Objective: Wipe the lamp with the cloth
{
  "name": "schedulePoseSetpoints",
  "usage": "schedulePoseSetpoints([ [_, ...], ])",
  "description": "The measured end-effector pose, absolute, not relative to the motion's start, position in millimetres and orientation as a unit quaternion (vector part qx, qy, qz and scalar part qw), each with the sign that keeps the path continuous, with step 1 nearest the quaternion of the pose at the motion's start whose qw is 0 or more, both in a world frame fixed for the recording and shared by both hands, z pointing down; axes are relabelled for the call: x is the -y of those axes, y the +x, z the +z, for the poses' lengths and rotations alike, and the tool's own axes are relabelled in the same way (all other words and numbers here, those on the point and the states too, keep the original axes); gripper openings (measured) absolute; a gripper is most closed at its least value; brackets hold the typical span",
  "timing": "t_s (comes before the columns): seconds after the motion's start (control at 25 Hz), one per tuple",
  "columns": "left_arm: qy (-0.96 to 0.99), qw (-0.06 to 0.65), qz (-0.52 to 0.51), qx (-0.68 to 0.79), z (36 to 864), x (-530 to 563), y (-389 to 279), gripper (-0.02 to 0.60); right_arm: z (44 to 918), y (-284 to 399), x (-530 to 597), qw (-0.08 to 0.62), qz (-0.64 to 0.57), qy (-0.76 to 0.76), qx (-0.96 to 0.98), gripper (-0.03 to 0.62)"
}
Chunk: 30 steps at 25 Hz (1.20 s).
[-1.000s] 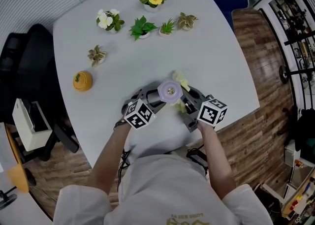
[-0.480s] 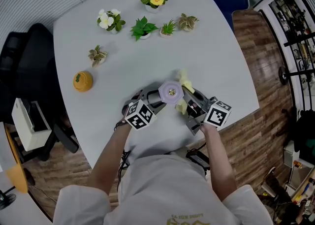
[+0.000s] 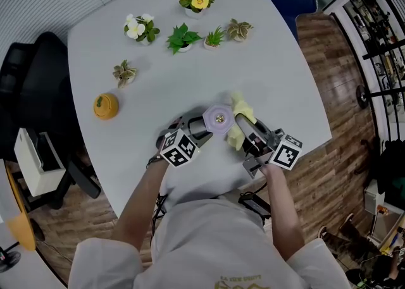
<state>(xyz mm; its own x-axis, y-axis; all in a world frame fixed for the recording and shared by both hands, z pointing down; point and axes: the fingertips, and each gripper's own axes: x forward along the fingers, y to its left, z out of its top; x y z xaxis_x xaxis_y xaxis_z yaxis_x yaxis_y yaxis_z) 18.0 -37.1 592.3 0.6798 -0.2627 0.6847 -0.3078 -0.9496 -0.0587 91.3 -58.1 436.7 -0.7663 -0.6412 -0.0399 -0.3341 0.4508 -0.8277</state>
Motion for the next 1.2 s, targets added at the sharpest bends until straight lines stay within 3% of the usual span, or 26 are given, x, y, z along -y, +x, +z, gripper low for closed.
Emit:
schedulePoseSetpoints([
  [0.2, 0.916, 0.030, 0.369, 0.156, 593.1, 37.5, 18.7, 0.235, 420.1, 91.1, 54.0, 0.171, -0.413, -0.293, -0.845, 0.026],
  [1.2, 0.916, 0.033, 0.368, 0.157, 593.5, 39.0, 18.1, 0.236, 388.5, 24.6, 60.6, -0.050, -0.238, -0.305, -0.921, 0.028],
])
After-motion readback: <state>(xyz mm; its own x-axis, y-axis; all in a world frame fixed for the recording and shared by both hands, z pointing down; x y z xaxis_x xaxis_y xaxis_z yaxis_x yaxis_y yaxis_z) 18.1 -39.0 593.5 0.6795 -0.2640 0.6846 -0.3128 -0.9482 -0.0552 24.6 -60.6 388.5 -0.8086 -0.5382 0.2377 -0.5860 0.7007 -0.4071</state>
